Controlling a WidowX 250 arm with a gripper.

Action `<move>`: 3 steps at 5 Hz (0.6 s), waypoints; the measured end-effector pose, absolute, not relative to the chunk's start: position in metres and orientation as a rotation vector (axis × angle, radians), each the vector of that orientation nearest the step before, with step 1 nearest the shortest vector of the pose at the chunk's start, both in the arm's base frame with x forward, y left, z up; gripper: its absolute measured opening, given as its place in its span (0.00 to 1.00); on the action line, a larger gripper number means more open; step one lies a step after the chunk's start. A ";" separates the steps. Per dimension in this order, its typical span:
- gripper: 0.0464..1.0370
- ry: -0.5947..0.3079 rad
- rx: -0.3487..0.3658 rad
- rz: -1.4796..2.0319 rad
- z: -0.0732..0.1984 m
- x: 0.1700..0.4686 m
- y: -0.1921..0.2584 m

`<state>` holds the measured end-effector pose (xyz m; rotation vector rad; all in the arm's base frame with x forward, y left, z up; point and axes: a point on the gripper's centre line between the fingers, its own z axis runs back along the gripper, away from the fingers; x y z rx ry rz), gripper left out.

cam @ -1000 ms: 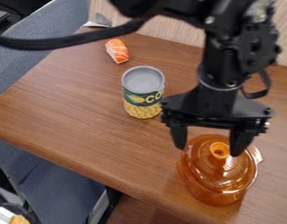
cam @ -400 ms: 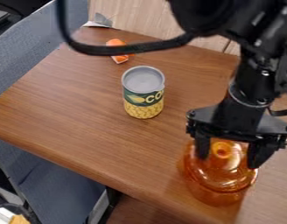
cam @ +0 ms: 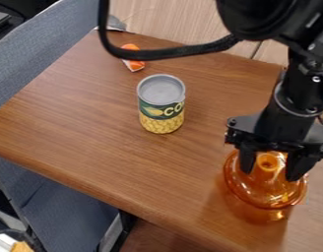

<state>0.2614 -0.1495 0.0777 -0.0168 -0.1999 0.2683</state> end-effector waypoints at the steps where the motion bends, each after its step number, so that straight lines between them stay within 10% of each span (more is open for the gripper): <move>1: 0.39 -0.197 -0.023 0.274 0.078 0.260 -0.150; 3: 0.35 -0.174 -0.011 0.297 0.081 0.262 -0.142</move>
